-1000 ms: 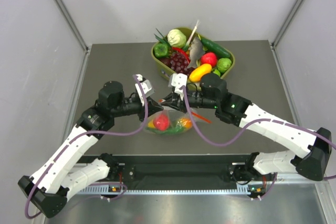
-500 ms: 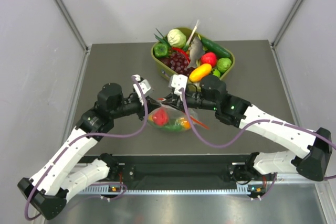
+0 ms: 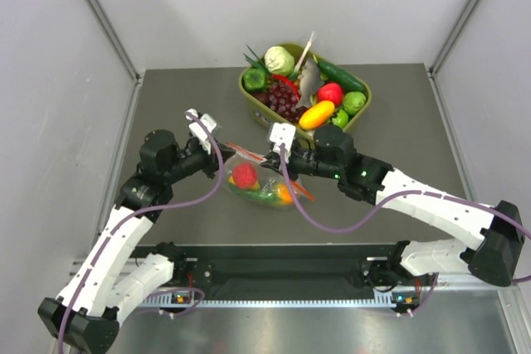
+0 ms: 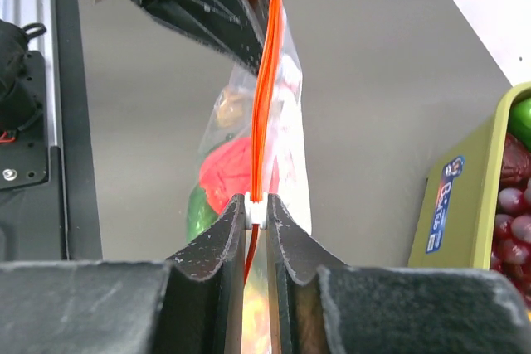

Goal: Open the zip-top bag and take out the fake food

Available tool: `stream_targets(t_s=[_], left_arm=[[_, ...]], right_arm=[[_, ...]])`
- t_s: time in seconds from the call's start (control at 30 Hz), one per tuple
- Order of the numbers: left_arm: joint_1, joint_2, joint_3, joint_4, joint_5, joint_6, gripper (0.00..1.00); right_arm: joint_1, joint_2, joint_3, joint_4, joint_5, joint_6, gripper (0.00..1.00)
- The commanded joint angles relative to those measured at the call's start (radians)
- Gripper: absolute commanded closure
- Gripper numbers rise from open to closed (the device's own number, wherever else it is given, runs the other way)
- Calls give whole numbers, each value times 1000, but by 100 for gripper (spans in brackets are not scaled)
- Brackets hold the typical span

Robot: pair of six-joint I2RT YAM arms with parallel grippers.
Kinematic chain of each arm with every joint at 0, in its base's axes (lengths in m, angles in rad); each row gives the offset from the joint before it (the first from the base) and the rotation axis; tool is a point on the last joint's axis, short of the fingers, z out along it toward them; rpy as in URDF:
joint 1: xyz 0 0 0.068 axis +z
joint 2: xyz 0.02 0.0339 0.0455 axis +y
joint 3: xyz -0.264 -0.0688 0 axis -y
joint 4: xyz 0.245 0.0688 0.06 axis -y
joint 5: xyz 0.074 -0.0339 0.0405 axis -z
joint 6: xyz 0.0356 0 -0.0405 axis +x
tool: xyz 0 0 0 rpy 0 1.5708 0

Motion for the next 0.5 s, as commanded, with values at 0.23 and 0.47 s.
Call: stream_targets(t_s=[0.23,0.47], left_arm=[[36,-4,-28,55,-223,-2,100],[47,0,-37,50,-359,0,100]], right_arm=[[-50,4,-21,46,-44,25,100],[-70,37,-22,99,-96,57,100]])
